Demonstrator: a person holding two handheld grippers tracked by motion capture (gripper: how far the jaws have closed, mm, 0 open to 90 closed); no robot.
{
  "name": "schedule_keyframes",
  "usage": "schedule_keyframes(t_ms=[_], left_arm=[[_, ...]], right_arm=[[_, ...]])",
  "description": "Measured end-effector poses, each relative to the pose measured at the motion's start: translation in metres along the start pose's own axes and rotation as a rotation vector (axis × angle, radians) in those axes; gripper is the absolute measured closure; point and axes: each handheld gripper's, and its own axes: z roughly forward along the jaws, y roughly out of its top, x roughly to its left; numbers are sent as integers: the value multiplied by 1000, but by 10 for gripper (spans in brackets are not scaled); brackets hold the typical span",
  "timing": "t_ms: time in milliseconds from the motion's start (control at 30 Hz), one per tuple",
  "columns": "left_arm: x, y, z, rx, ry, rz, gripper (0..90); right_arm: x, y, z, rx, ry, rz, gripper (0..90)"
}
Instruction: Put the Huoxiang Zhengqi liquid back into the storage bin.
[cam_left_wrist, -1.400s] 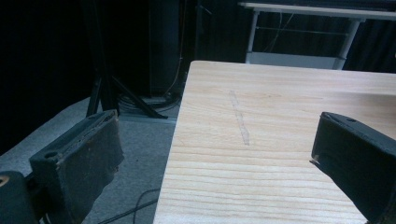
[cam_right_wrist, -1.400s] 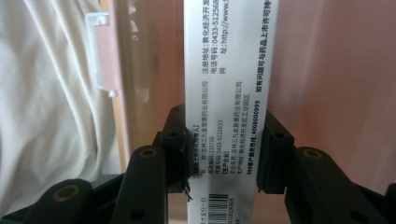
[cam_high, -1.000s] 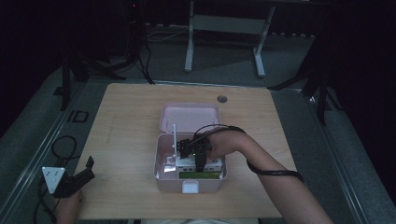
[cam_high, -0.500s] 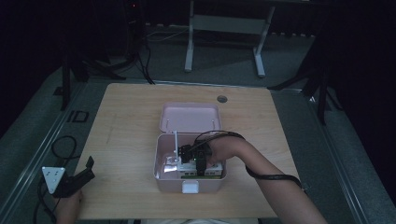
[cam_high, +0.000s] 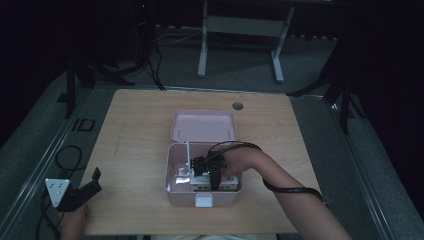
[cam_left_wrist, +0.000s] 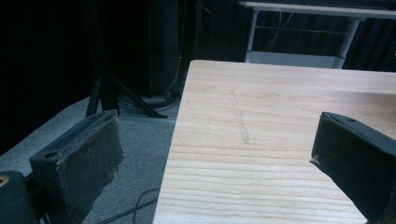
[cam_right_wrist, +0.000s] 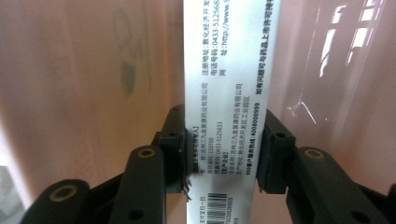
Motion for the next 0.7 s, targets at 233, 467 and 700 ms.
schedule_keyframes(t_ms=[233, 467, 700], left_arm=[[0, 0, 0, 1, -2, -1, 21], [0, 0, 0, 1, -2, -2, 21], [0, 0, 0, 0, 0, -1, 21]], right_arm=[[2, -1, -18, -56, 12, 13, 531], [6, -10, -44, -104, -11, 17, 473], [3, -34, -72, -198, -51, 57, 355]])
